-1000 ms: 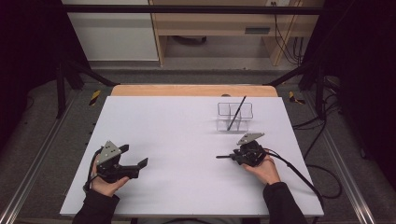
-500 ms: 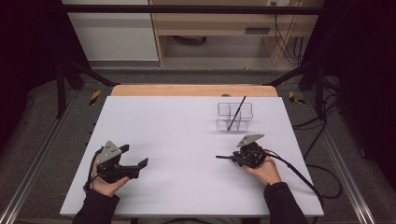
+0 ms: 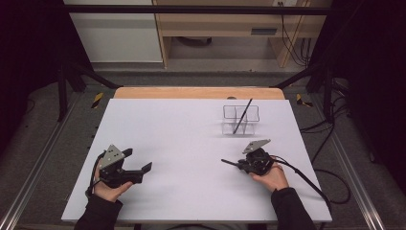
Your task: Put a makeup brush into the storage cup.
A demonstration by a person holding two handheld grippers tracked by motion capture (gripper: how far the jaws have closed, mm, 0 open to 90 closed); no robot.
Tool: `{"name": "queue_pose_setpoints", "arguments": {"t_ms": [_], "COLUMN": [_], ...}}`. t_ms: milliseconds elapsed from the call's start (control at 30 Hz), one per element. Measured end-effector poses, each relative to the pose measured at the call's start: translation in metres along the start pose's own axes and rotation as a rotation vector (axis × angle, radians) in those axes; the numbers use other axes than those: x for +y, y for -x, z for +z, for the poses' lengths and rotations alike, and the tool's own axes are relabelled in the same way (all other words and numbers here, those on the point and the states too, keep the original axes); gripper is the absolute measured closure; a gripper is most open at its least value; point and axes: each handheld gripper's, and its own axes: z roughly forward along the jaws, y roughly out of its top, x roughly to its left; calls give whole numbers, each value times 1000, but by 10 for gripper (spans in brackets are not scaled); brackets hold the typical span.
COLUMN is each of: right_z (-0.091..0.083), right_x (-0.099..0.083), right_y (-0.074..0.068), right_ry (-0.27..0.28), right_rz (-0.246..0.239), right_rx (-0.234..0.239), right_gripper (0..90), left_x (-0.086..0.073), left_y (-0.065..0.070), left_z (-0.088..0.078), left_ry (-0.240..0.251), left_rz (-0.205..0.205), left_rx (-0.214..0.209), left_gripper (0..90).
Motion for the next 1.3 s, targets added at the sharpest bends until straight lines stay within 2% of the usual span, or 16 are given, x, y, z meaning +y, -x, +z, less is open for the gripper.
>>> {"name": "queue_pose_setpoints", "arguments": {"t_ms": [233,533,600,633,667,800,1000,1167,1233,1300], "right_z": [-1,-2,-2,-2,-2,-2,-13,-21,-22,-23], "right_x": [-1,-2,-1,-2,-2,-1,4,12,16,21], "right_y": [-4,-5,-6,-5,-6,-6,-5,-4,-4,-4], "right_ry": [-4,-7,-9,-5,-9,-3,8,-39,-67,-117], "right_rz": [-6,24,46,25,36,26,12,27,9,-4], "right_rx": [6,-5,-7,-7,-5,9,-23,-24,-35,-34], "right_gripper": [840,840,836,835,835,780,660,563,548,528], "left_x": [0,0,0,0,0,0,1,1,1,1], "left_y": [0,0,0,0,0,0,0,0,0,0], "left_z": [0,0,0,0,0,0,0,0,0,-1], "left_ry": [1,-6,-6,-2,-1,-3,-5,-9,-8,-6], "left_rz": [0,6,5,1,-1,5,3,4,4,3], "left_rx": [0,-1,-1,-1,-2,-2,-3,-2,-3,-2], "left_gripper": [85,85,85,85,85,85,84,84,83,83]}}
